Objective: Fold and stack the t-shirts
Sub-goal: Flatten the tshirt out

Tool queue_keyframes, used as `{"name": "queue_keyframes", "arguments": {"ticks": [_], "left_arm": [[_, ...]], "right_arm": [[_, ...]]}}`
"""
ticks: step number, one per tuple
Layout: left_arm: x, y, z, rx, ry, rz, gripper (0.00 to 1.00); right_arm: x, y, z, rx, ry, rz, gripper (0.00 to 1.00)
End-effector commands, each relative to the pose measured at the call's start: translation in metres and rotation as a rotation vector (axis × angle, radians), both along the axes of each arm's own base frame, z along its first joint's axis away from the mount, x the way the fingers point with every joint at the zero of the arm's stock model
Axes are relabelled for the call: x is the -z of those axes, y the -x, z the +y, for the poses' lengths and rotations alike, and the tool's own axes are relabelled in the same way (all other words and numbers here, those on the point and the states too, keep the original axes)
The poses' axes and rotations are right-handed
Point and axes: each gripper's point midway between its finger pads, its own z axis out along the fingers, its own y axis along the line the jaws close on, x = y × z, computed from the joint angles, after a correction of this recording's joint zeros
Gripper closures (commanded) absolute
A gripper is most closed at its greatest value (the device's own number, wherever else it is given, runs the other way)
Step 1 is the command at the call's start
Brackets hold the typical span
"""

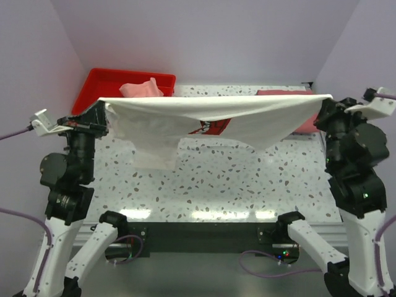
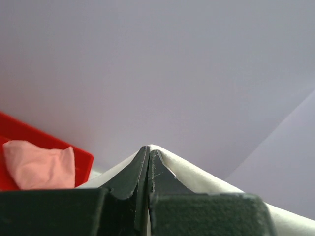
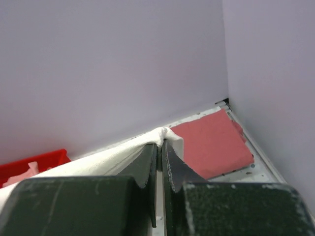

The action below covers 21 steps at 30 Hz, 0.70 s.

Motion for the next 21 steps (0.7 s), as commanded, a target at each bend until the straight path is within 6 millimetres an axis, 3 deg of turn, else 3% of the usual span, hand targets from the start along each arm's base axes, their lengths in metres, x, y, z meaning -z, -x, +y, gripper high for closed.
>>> {"name": "queue_keyframes", "arguments": {"ticks": [1,6,7,9,11,13,16,19,21], "left_arm": [[-0.05,0.043,-0.005,0.087,-0.009,-0.118,1.0],[-0.097,0.109,-0.005,0.175,-0.01,-0.263,1.0],[-0.104,0.118,-0.006,0.188,-0.014,-0.283,1.0],[-0.119,0.136,-0.007,0.215,-0.026,-0.32,1.0],[-0.122,0.138,-0.006,0.215,-0.026,-0.311,1.0],[-0.118,0.123,-0.007,0.198,-0.024,-0.274,1.0],[-0.1,0.089,-0.005,0.144,-0.016,-0.186,1.0],[-0.066,0.042,-0.004,0.082,-0.027,-0.056,1.0],[-0.027,0.0,-0.002,0.012,-0.05,0.07,1.0]], "right_arm": [[-0.017,0.033,-0.008,-0.003,-0.015,-0.019,1.0],[-0.05,0.083,-0.012,-0.049,-0.046,-0.134,1.0],[-0.06,0.096,-0.015,-0.052,-0.052,-0.174,1.0],[-0.067,0.104,-0.017,-0.052,-0.045,-0.197,1.0],[-0.076,0.107,-0.02,-0.037,-0.037,-0.203,1.0],[-0.081,0.105,-0.023,-0.021,-0.021,-0.201,1.0],[-0.072,0.076,-0.021,0.008,0.004,-0.137,1.0],[-0.041,0.031,-0.013,0.028,0.032,-0.03,1.0],[-0.011,-0.004,-0.005,0.027,0.049,0.062,1.0]]}}
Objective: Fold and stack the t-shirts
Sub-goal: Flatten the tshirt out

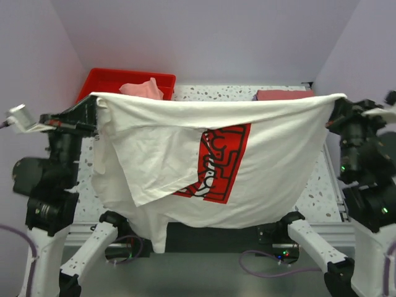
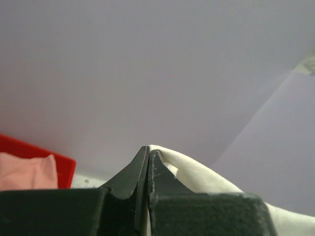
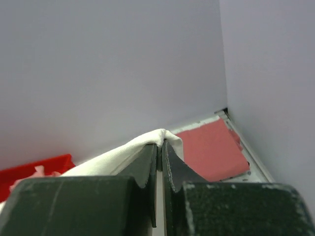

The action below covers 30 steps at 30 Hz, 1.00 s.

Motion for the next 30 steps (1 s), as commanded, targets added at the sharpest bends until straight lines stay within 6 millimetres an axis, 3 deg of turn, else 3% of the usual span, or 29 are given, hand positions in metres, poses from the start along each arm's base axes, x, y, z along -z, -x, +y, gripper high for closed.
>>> {"name": "queue_keyframes", "arguments": {"ticks": [1,2,3,4,6,7,9,10,11,12,13,14,17,19,20,22,23,24,25,26,28,30], "left_arm": [[0.076,-0.085,0.009,-0.169,-0.043,0.27,1.0],[0.102,-0.104,0.014,-0.222,-0.051,0.341,1.0],[0.132,-0.13,0.011,-0.248,-0.08,0.433,1.0],[0.152,-0.142,0.012,-0.271,-0.093,0.492,1.0],[0.21,-0.174,0.008,-0.304,-0.144,0.636,0.94],[0.224,-0.185,0.007,-0.314,-0.156,0.656,0.91],[0.273,-0.207,0.004,-0.331,-0.216,0.78,0.89],[0.284,-0.212,0.003,-0.335,-0.235,0.813,0.85],[0.289,-0.218,0.003,-0.348,-0.246,0.828,0.74],[0.305,-0.224,0.004,-0.36,-0.273,0.875,0.32],[0.312,-0.223,0.005,-0.364,-0.29,0.912,0.15],[0.311,-0.226,0.005,-0.368,-0.285,0.925,0.01],[0.315,-0.215,0.008,-0.372,-0.272,0.953,0.0],[0.323,-0.204,0.007,-0.355,-0.256,0.972,0.0],[0.334,-0.192,0.001,-0.309,-0.23,0.991,0.0],[0.349,-0.179,-0.009,-0.235,-0.202,1.01,0.0],[0.37,-0.162,-0.021,-0.15,-0.188,1.041,0.0],[0.379,-0.154,-0.028,-0.102,-0.181,1.047,0.0],[0.406,-0.139,-0.032,-0.06,-0.182,1.093,0.0],[0.407,-0.127,-0.045,0.024,-0.165,1.08,0.0],[0.428,-0.1,-0.057,0.122,-0.162,1.11,0.0],[0.445,-0.077,-0.059,0.143,-0.18,1.177,0.0]], "right_arm": [[0.074,-0.087,0.013,0.05,0.073,0.244,1.0],[0.092,-0.102,0.015,0.057,0.083,0.289,1.0],[0.118,-0.126,0.02,0.06,0.101,0.357,1.0],[0.148,-0.146,0.023,0.07,0.115,0.409,1.0],[0.184,-0.17,0.026,0.088,0.138,0.494,1.0],[0.222,-0.196,0.031,0.091,0.163,0.575,1.0],[0.254,-0.221,0.036,0.078,0.173,0.631,1.0],[0.278,-0.239,0.039,0.072,0.182,0.687,1.0],[0.291,-0.247,0.04,0.072,0.186,0.727,0.92],[0.298,-0.254,0.04,0.075,0.191,0.752,0.77],[0.308,-0.262,0.043,0.066,0.204,0.801,0.58],[0.31,-0.263,0.044,0.063,0.208,0.82,0.26],[0.31,-0.257,0.047,0.044,0.194,0.831,0.01],[0.318,-0.242,0.049,0.023,0.172,0.846,0.01],[0.308,-0.232,0.05,0.007,0.149,0.817,0.01],[0.324,-0.21,0.051,-0.008,0.097,0.852,0.01],[0.315,-0.197,0.061,-0.073,0.06,0.821,0.01],[0.334,-0.184,0.067,-0.109,0.036,0.856,0.01],[0.338,-0.175,0.074,-0.155,0.01,0.859,0.01],[0.344,-0.165,0.09,-0.247,-0.02,0.865,0.01],[0.36,-0.144,0.1,-0.32,-0.046,0.881,0.01],[0.374,-0.125,0.111,-0.383,-0.088,0.907,0.01]]}}
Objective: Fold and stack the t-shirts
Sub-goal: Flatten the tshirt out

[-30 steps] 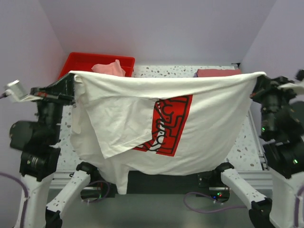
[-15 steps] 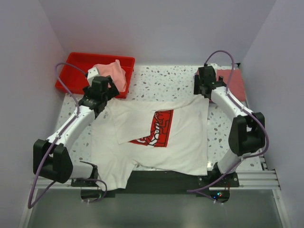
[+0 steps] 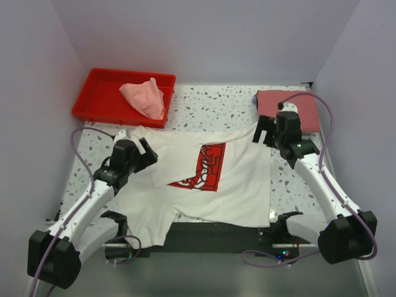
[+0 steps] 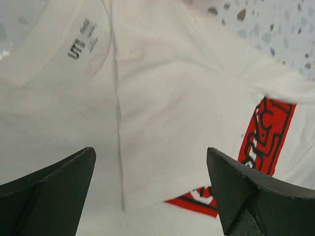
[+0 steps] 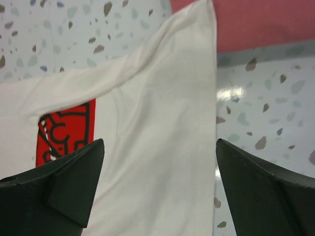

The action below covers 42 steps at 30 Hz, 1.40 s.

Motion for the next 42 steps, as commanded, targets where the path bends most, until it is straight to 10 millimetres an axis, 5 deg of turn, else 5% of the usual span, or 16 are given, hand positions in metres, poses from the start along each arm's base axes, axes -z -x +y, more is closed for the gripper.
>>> {"name": "queue_keyframes", "arguments": {"ticks": [1,5,13,23,28,39,42], "left_arm": [[0.022,0.038,-0.025,0.109,0.096,0.093,0.0],[0.037,0.067,-0.039,0.161,0.132,0.142,0.0],[0.071,0.085,-0.064,0.232,0.215,0.23,0.09],[0.085,0.08,-0.056,0.182,0.162,0.262,0.49],[0.09,0.076,-0.045,0.136,0.108,0.276,0.5],[0.088,0.065,-0.04,0.093,0.078,0.252,0.79],[0.084,0.057,-0.043,0.096,0.094,0.216,1.0]], "right_arm": [[0.036,0.03,0.036,-0.121,-0.164,0.107,0.01],[0.055,0.047,0.051,-0.176,-0.231,0.13,0.01],[0.099,0.065,0.045,-0.151,-0.195,0.247,0.01],[0.094,0.063,0.035,-0.12,-0.147,0.232,0.01],[0.09,0.063,0.031,-0.11,-0.134,0.224,0.01],[0.09,0.066,0.029,-0.099,-0.128,0.225,0.01],[0.089,0.066,0.028,-0.094,-0.13,0.222,0.01]]}}
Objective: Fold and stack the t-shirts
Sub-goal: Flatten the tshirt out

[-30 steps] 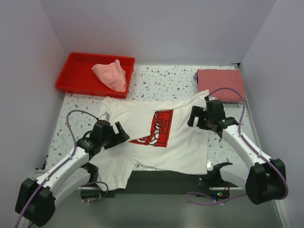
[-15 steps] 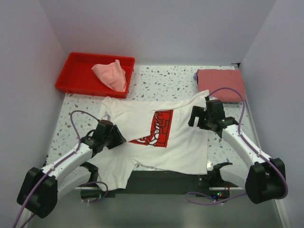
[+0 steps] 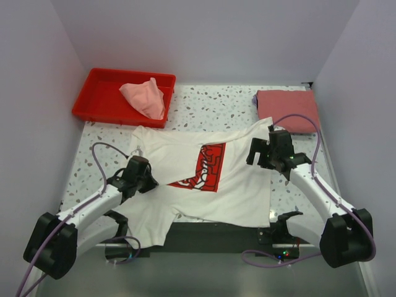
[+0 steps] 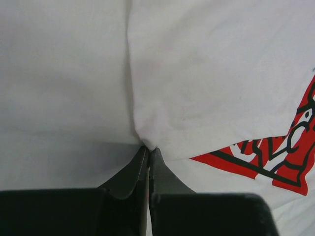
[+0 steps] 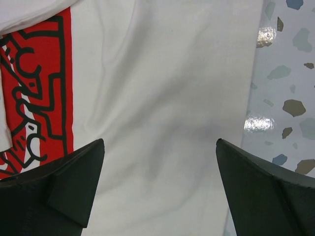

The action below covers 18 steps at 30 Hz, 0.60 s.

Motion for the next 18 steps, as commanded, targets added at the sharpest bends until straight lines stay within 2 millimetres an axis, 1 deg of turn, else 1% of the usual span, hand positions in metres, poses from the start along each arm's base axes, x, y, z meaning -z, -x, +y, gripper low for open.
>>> {"name": "queue_keyframes", "arguments": {"ticks": [1,3,4,5,6,8,9,10,11,12,13,14,15,16,17,18], "left_arm": [[-0.025,-0.029,-0.006,-0.026,0.022,-0.123,1.0],[-0.034,-0.035,-0.007,-0.032,0.024,-0.154,1.0],[-0.046,-0.042,-0.007,-0.039,0.026,-0.195,1.0],[-0.054,-0.046,-0.007,-0.038,0.027,-0.219,1.0],[-0.069,-0.053,-0.008,-0.044,0.029,-0.254,1.0],[-0.089,-0.062,-0.001,-0.072,0.007,-0.313,1.0],[-0.104,-0.068,0.0,-0.082,0.003,-0.34,1.0],[-0.114,-0.073,0.006,-0.107,-0.02,-0.372,1.0],[-0.12,-0.075,0.008,-0.116,-0.029,-0.389,1.0],[-0.127,-0.078,0.011,-0.129,-0.038,-0.405,1.0],[-0.14,-0.083,0.011,-0.137,-0.04,-0.433,1.0],[-0.146,-0.087,0.013,-0.146,-0.048,-0.45,1.0],[-0.156,-0.091,0.012,-0.154,-0.039,-0.472,1.0],[-0.159,-0.094,0.01,-0.153,-0.035,-0.481,1.0],[-0.165,-0.098,0.007,-0.149,-0.016,-0.503,1.0],[-0.172,-0.102,0.005,-0.149,-0.007,-0.519,1.0]], "right_arm": [[-0.012,-0.004,-0.002,0.015,0.003,-0.043,0.01],[-0.015,-0.006,-0.006,0.037,0.015,-0.053,0.01],[-0.017,-0.008,-0.009,0.053,0.027,-0.058,0.01],[-0.019,-0.009,-0.012,0.067,0.038,-0.063,0.01],[-0.024,-0.014,-0.019,0.103,0.067,-0.068,0.01],[-0.031,-0.019,-0.025,0.143,0.091,-0.075,0.01],[-0.036,-0.026,-0.028,0.175,0.1,-0.077,0.01],[-0.04,-0.031,-0.033,0.207,0.119,-0.088,0.01],[-0.051,-0.039,-0.033,0.228,0.111,-0.111,0.01],[-0.053,-0.044,-0.033,0.239,0.111,-0.114,0.01],[-0.052,-0.05,-0.035,0.256,0.125,-0.105,0.01],[-0.063,-0.061,-0.033,0.269,0.116,-0.133,0.01],[-0.067,-0.069,-0.033,0.284,0.116,-0.149,0.01],[-0.059,-0.077,-0.033,0.295,0.13,-0.124,0.01],[-0.072,-0.089,-0.034,0.321,0.124,-0.148,0.01],[-0.071,-0.095,-0.037,0.337,0.134,-0.137,0.01]]}}
